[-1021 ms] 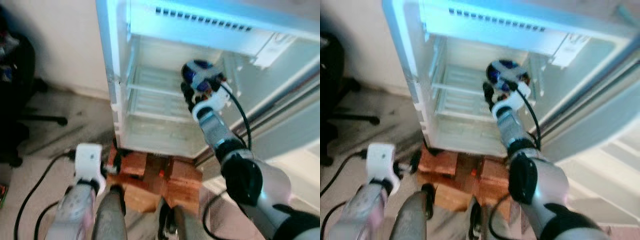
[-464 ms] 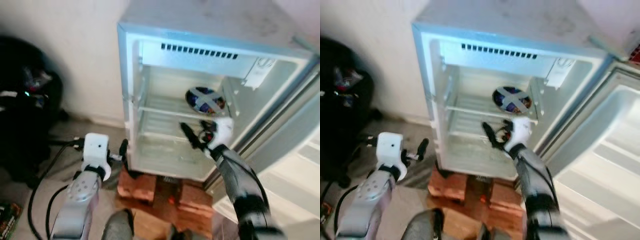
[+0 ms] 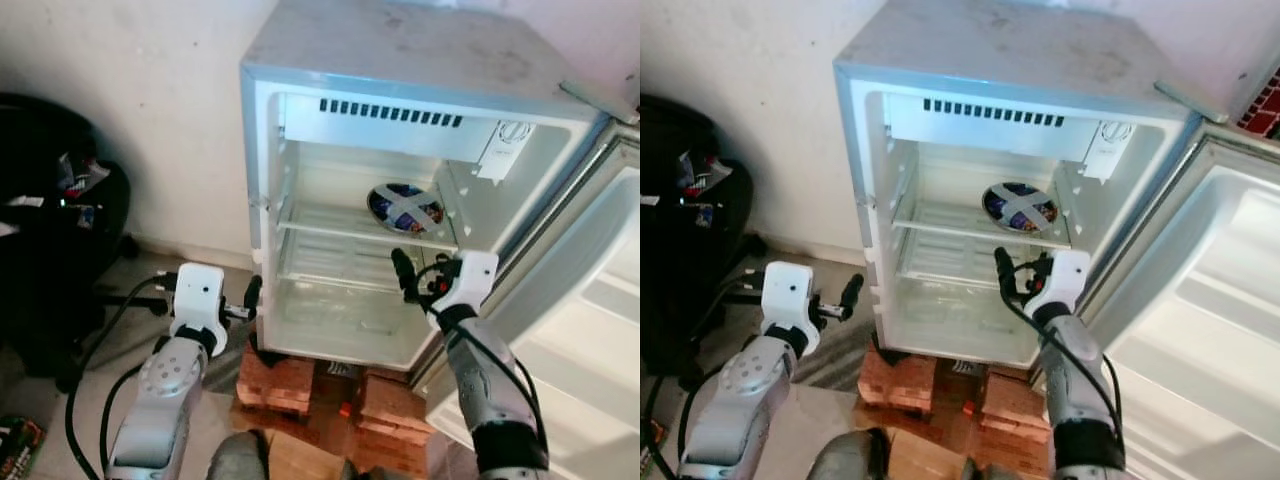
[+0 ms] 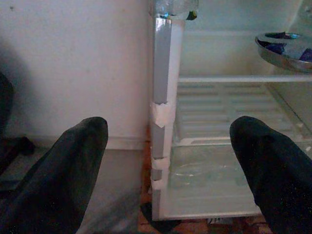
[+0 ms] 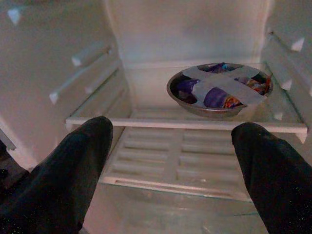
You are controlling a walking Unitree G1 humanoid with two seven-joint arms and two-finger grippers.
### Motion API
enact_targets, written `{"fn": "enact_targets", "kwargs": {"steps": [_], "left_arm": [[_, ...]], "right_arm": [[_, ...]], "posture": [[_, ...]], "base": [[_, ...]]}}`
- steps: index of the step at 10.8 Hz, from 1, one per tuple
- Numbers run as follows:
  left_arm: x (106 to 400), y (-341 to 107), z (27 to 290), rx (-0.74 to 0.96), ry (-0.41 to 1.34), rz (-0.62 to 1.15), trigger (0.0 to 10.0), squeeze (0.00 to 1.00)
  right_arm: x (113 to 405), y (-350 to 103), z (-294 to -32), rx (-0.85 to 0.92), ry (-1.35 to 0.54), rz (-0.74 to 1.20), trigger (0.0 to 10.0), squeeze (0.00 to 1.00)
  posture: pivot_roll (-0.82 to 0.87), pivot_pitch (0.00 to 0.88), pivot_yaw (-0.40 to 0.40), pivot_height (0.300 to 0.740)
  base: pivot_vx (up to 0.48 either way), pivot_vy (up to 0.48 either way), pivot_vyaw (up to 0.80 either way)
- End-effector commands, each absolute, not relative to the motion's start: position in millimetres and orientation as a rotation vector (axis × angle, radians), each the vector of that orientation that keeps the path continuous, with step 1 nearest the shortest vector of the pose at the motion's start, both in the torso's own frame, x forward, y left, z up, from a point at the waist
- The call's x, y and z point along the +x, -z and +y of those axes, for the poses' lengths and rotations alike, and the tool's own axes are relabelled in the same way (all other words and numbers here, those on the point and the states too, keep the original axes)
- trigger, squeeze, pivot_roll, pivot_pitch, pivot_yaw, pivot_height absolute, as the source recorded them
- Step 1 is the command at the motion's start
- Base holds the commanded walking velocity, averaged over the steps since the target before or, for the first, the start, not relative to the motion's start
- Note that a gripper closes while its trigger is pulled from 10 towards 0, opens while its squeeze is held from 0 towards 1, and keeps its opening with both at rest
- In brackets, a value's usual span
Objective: Restocking fridge
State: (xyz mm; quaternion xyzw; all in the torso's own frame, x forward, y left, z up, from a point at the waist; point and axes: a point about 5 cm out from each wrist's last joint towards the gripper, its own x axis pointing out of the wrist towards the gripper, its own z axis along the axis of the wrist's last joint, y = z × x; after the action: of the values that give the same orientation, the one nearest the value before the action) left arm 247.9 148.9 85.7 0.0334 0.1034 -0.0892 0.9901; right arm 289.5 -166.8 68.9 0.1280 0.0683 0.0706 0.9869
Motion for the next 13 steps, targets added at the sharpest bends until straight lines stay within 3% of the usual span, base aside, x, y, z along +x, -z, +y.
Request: {"fn": "enact_targets", "kwargs": {"steps": [1,8,11,13], "left_arm": [[247,-82,147,0.072,0.184,0.218,10.0,0.0],[245,-79,147,0.077,0.189,0.226,10.0,0.0],[249,-85,148,0.038,0.216,0.188,10.0,0.0],[249,-88,144,-0.001,0.256,0.171,10.0,0.0]], "right_arm": [[291,-74,-168,0.249,-0.134,0.134,10.0,0.0],[286,-78,-167,0.221,-0.102,0.16,10.0,0.0],[288,-81,-174,0.202,-0.064,0.148,10.0,0.0],[290,-82,-176,0.18,-0.04,0.157,10.0,0.0]], "posture": [[0.1,0.0,-0.039,0.74],[0.09,0.0,-0.034,0.74],[0.08,0.0,-0.037,0.74],[0.08,0.0,-0.039,0.74]], "base": [[-0.39,0.0,0.0],[-0.406,0.0,0.0],[0.0,0.0,0.0],[0.366,0.0,0.0]]}}
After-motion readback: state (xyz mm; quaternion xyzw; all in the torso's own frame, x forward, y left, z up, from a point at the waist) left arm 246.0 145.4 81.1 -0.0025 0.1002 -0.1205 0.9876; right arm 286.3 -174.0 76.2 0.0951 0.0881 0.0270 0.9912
